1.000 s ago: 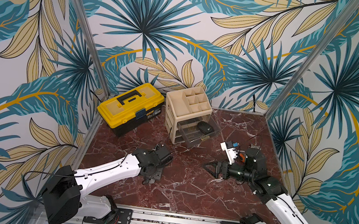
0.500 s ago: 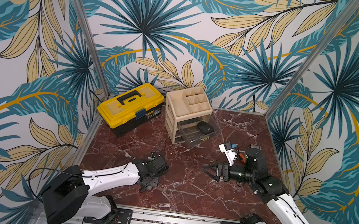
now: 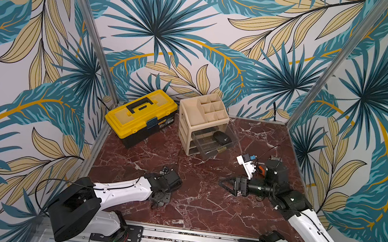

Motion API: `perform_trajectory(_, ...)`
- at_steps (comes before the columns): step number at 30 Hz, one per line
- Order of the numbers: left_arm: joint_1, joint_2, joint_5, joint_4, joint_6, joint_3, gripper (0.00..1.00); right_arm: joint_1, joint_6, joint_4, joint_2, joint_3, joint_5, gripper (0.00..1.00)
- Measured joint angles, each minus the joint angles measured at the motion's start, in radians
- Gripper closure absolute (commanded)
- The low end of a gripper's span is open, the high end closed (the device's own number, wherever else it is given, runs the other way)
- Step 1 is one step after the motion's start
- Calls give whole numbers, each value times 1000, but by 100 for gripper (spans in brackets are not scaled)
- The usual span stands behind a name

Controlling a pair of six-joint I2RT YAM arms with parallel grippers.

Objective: Take the mice out of the drawer
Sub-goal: Place the mouse at the center of the board.

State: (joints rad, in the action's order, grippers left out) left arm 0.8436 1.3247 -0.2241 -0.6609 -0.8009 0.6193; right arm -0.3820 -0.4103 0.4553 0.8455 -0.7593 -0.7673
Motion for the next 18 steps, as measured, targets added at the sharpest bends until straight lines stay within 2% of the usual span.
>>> perform_trajectory(13, 0, 12, 0, 2, -11, 2, 18, 0, -15, 8, -7, 5, 17, 4)
perform_trajectory(16, 0, 8, -2, -39, -7, 30, 16, 0, -87, -41, -39, 47, 88, 6)
perform_trajectory(18, 0, -3, -5, -76, 2, 76, 16, 0, -161, -98, -60, 93, 153, 12)
